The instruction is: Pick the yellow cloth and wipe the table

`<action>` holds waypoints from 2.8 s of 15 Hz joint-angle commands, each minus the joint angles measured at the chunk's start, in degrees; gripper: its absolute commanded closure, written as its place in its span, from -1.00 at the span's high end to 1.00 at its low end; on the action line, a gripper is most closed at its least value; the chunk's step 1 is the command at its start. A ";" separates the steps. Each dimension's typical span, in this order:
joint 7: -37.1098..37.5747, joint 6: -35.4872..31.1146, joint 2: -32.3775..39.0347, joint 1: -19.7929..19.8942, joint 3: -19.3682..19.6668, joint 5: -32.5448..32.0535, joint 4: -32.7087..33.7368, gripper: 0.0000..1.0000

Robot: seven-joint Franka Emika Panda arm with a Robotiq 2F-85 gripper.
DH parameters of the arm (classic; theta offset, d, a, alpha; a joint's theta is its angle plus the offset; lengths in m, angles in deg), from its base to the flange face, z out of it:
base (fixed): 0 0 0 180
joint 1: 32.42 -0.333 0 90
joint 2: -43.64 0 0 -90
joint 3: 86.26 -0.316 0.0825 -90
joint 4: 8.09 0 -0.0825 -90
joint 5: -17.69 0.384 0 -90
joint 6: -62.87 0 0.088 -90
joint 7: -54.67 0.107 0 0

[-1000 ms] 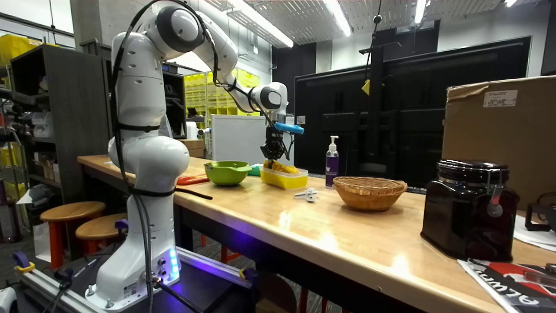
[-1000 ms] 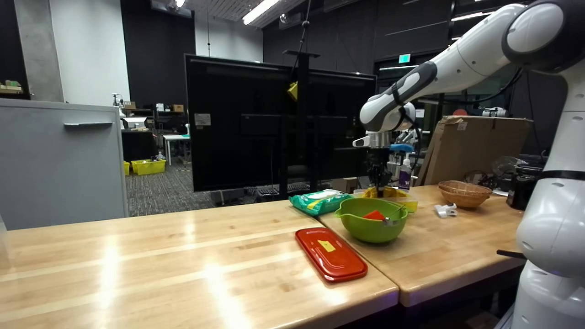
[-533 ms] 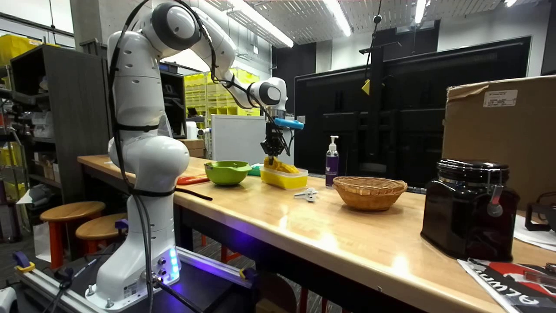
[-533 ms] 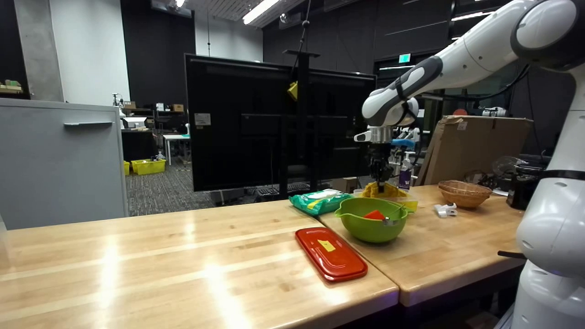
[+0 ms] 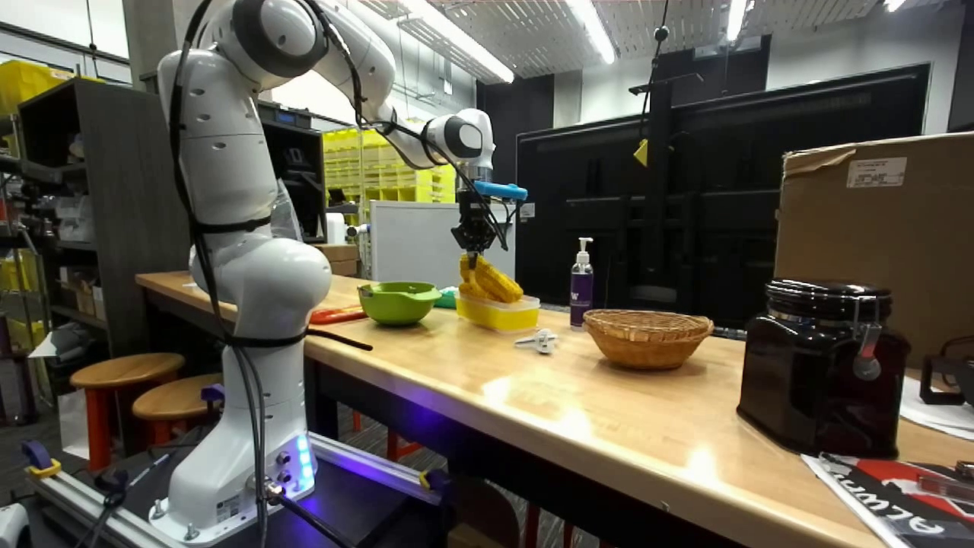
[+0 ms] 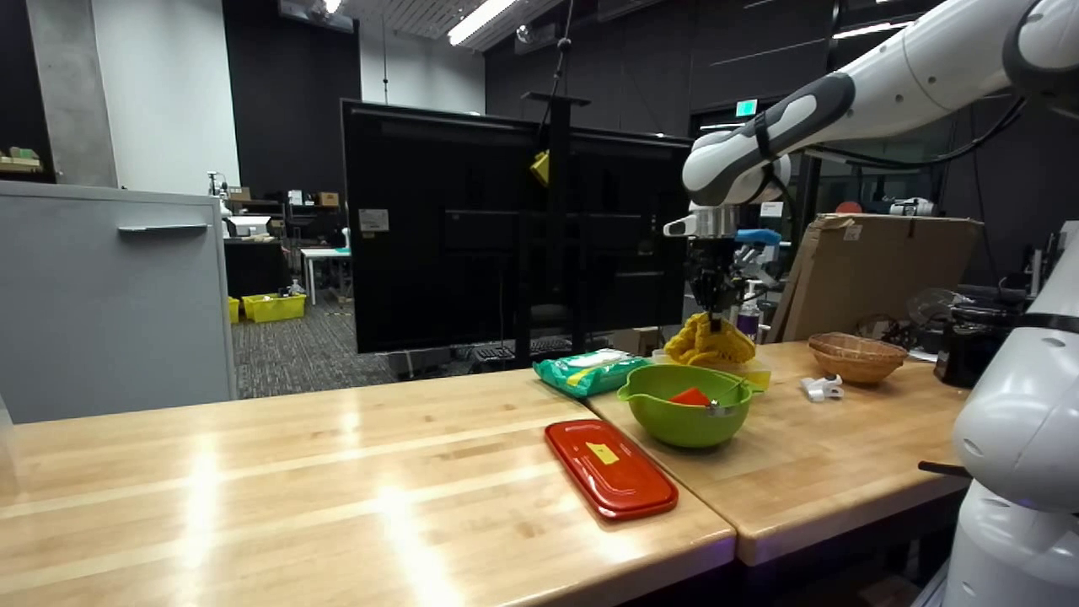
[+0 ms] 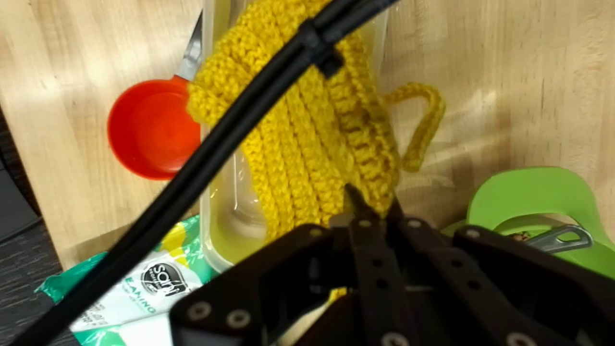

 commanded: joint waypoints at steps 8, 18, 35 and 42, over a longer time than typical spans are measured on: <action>5.18 9.41 -11.97 -0.14 -0.75 -5.55 -0.08 -0.97; 12.24 19.39 -19.64 -1.11 -0.25 -5.17 -1.82 -0.97; 14.06 15.42 -29.71 -0.38 7.81 -3.04 -20.17 -0.97; 11.03 6.34 -35.07 1.98 11.96 -5.98 -28.99 -0.97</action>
